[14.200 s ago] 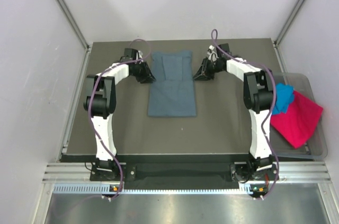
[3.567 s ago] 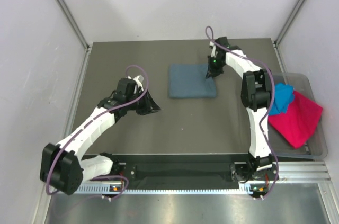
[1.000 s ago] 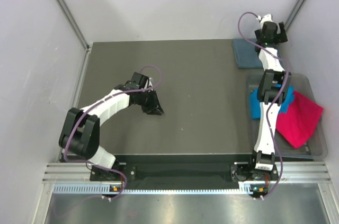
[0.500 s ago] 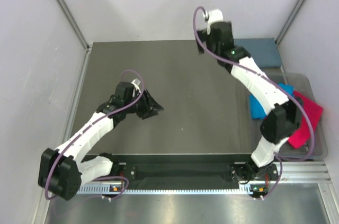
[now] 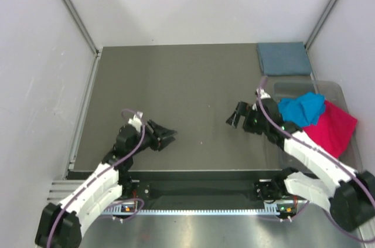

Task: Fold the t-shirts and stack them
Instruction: Reset both grippers

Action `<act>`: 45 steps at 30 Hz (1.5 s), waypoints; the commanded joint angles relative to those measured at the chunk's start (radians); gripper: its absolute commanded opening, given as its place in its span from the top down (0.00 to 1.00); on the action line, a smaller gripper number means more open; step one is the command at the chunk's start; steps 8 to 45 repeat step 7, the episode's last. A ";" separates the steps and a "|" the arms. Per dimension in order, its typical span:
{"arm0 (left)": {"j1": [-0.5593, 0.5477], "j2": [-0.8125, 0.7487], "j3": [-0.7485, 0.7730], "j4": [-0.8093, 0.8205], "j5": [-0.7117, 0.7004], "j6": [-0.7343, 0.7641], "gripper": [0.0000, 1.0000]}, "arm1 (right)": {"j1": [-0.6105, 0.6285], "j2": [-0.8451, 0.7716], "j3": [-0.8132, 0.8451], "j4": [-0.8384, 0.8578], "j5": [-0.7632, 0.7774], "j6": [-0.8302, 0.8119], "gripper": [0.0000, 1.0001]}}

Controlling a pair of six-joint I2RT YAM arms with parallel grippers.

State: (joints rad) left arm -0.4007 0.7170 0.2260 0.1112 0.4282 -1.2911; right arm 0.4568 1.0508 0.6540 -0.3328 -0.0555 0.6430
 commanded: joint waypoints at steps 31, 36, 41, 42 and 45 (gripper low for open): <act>0.002 -0.445 -0.384 0.542 -0.063 -0.494 0.45 | 0.005 -0.533 -0.410 0.300 -0.213 0.369 0.00; 0.002 -0.445 -0.384 0.542 -0.063 -0.494 0.45 | 0.005 -0.533 -0.410 0.300 -0.213 0.369 0.00; 0.002 -0.445 -0.384 0.542 -0.063 -0.494 0.45 | 0.005 -0.533 -0.410 0.300 -0.213 0.369 0.00; 0.002 -0.445 -0.384 0.542 -0.063 -0.494 0.45 | 0.005 -0.533 -0.410 0.300 -0.213 0.369 0.00; 0.002 -0.445 -0.384 0.542 -0.063 -0.494 0.45 | 0.005 -0.533 -0.410 0.300 -0.213 0.369 0.00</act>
